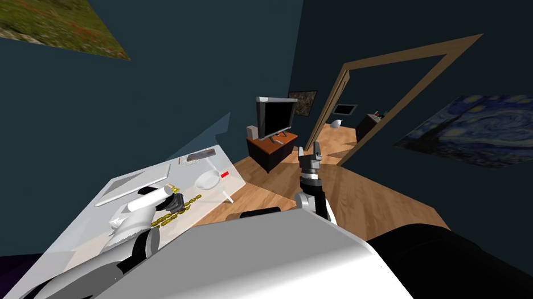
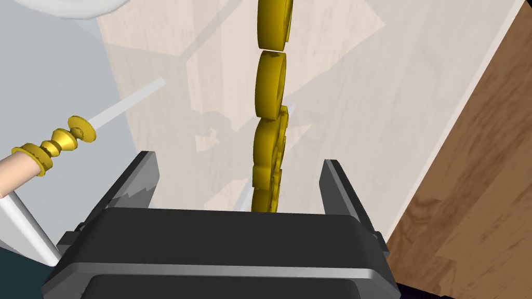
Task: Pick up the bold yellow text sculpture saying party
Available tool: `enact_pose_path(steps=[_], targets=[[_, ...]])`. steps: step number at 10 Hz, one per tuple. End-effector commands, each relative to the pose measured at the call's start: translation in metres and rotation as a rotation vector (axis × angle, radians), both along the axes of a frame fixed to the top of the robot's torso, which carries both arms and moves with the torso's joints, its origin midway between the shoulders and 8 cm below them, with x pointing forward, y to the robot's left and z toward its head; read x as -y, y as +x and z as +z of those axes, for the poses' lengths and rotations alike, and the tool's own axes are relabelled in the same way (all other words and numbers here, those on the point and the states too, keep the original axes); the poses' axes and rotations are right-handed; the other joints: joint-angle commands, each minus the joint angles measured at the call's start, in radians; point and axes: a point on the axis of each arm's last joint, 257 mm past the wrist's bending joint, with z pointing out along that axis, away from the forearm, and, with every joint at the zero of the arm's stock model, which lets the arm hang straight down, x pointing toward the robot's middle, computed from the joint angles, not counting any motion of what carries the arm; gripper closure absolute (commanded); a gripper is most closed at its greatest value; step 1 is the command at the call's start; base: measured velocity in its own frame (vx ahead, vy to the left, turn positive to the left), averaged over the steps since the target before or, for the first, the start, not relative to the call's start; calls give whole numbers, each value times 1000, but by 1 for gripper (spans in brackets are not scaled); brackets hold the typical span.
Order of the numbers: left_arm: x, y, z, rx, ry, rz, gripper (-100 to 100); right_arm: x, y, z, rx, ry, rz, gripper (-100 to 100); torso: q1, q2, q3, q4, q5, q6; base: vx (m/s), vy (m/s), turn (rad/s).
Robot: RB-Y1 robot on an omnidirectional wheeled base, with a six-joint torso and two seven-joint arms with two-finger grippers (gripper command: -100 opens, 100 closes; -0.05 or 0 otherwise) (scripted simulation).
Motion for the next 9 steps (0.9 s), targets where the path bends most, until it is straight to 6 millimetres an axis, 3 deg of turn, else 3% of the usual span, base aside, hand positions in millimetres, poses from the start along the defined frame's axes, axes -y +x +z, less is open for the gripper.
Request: enact_pose_path(steps=[1, 4, 9], targets=[[7, -11, -4, -37, -34, 6, -100, 0, 0, 0, 0, 0, 0, 0, 0, 0, 0, 0, 0, 0, -3, 95, -17], [18, -28, -8, -92, -84, 15, -100, 0, 0, 0, 0, 0, 0, 0, 4, 1, 0, 0, 1, 0, -23, 141, -26], [32, -54, -10, -177, -155, 30, -100, 0, 0, 0, 0, 0, 0, 0, 0, 0, 0, 0, 0, 0, -14, 93, -16]])
